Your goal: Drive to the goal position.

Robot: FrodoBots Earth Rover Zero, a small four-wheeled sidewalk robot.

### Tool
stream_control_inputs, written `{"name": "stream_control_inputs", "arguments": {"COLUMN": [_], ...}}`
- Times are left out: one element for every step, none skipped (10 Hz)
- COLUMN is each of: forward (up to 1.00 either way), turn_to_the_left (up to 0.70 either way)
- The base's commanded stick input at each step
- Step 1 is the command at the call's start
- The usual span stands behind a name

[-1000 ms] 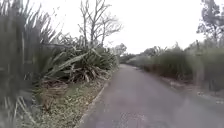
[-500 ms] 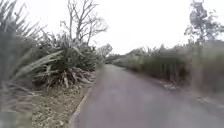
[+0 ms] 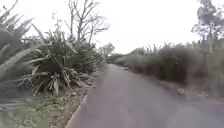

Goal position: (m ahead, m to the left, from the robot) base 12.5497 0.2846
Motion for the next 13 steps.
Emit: {"name": "stream_control_inputs", "arguments": {"forward": [1.0,1.0,1.0,1.0,1.0,1.0,1.0,1.0,1.0,1.0,1.0,1.0,1.0], "turn_to_the_left": [0.0,0.0,0.0,0.0,0.0,-0.4,-0.4,-0.4,-0.4,-0.4,-0.4,-0.4,-0.4]}}
